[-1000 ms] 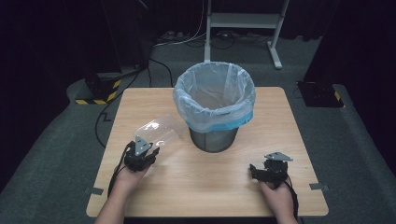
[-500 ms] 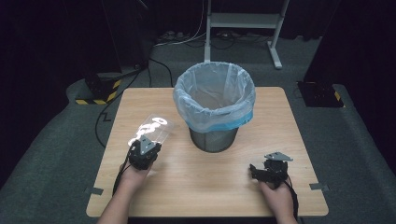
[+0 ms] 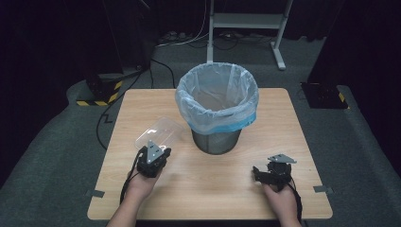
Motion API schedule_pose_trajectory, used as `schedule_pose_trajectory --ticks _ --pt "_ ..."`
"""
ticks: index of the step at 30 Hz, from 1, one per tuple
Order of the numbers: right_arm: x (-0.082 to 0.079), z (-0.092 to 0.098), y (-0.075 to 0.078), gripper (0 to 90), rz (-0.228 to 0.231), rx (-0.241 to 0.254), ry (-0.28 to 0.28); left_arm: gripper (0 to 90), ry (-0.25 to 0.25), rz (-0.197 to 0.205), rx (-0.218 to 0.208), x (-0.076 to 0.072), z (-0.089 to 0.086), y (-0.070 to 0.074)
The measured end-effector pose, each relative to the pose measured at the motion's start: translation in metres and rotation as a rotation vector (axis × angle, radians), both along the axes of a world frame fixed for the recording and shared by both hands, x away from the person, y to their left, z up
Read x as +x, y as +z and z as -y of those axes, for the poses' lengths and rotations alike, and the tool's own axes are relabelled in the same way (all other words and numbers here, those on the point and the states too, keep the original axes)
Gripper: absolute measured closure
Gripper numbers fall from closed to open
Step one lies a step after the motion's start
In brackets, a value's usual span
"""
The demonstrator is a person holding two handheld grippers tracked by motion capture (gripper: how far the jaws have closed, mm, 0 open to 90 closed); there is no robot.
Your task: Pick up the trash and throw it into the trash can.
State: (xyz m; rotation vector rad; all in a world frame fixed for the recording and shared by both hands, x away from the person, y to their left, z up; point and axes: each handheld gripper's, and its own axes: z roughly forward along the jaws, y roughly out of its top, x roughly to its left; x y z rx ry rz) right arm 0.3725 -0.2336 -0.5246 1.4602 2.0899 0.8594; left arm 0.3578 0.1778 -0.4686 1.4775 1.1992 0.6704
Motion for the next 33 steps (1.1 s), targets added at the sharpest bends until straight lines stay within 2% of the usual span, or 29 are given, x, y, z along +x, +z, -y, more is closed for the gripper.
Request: schedule_pose_trajectory --ticks 1,2,4,6,7,9,10,11,12,13,14,17,18,19,21,23,26,29,32,33 --pt "0.0 0.0 0.0 11.7 0.0 0.002 -0.001 84.2 0.023 0.006 -0.013 0.004 -0.007 0.0" --pt "0.0 0.0 0.0 11.7 0.0 0.002 -0.001 84.2 0.054 0.014 -0.03 0.008 -0.014 0.001" --pt "0.0 0.0 0.0 11.7 0.001 0.0 0.0 78.5 0.099 0.018 -0.046 0.018 -0.031 0.001" --pt "0.0 0.0 0.0 11.7 0.001 0.0 0.0 69.9 0.156 0.012 -0.058 0.028 -0.046 0.0" --pt "0.0 0.0 0.0 11.7 0.0 0.002 -0.001 65.0 0.184 0.01 -0.081 0.036 -0.055 0.0" --pt "0.0 0.0 0.0 11.7 0.001 0.0 0.0 54.1 0.208 0.014 -0.1 0.045 -0.066 -0.001" --pt "0.0 0.0 0.0 11.8 0.002 -0.001 0.0 45.1 0.221 0.009 -0.102 0.05 -0.071 -0.002" --pt "0.0 0.0 0.0 11.8 0.002 -0.001 0.0 45.1 0.23 0.008 -0.112 0.054 -0.076 -0.004" --pt "0.0 0.0 0.0 11.9 0.001 0.001 -0.003 42.5 0.228 -0.011 -0.124 0.058 -0.081 -0.005" --pt "0.0 0.0 0.0 11.9 0.001 0.001 -0.004 40.1 0.23 -0.029 -0.155 0.062 -0.084 -0.007" --pt "-0.001 0.0 0.0 11.9 0.001 0.0 -0.005 38.5 0.222 -0.065 -0.162 0.066 -0.087 -0.01" --pt "-0.001 0.0 0.0 11.9 0.001 0.0 -0.004 38.8 0.197 -0.122 -0.161 0.068 -0.089 -0.018" --pt "-0.001 0.0 0.0 11.9 0.001 0.0 -0.005 38.7 0.175 -0.14 -0.159 0.067 -0.089 -0.02" --pt "-0.001 0.0 0.001 12.0 -0.004 -0.002 -0.004 38.7 0.151 -0.154 -0.178 0.064 -0.09 -0.021" --pt "-0.001 0.0 0.0 12.1 0.0 -0.008 -0.001 39.9 0.129 -0.155 -0.194 0.06 -0.087 -0.021" --pt "-0.001 0.0 0.0 12.2 0.002 -0.01 -0.002 45.3 0.09 -0.158 -0.213 0.051 -0.08 -0.021" --pt "-0.001 -0.001 0.0 12.5 0.006 -0.006 -0.006 48.8 0.037 -0.163 -0.204 0.032 -0.067 -0.021" --pt "-0.001 0.0 0.0 12.6 0.007 -0.008 -0.006 54.5 -0.009 -0.141 -0.177 0.007 -0.052 -0.021" --pt "-0.001 -0.001 0.0 12.6 0.006 -0.007 -0.007 58.2 -0.022 -0.134 -0.171 -0.01 -0.045 -0.02" --pt "-0.001 -0.001 0.0 12.6 0.006 -0.007 -0.007 61.0 -0.016 -0.13 -0.189 -0.013 -0.043 -0.02"
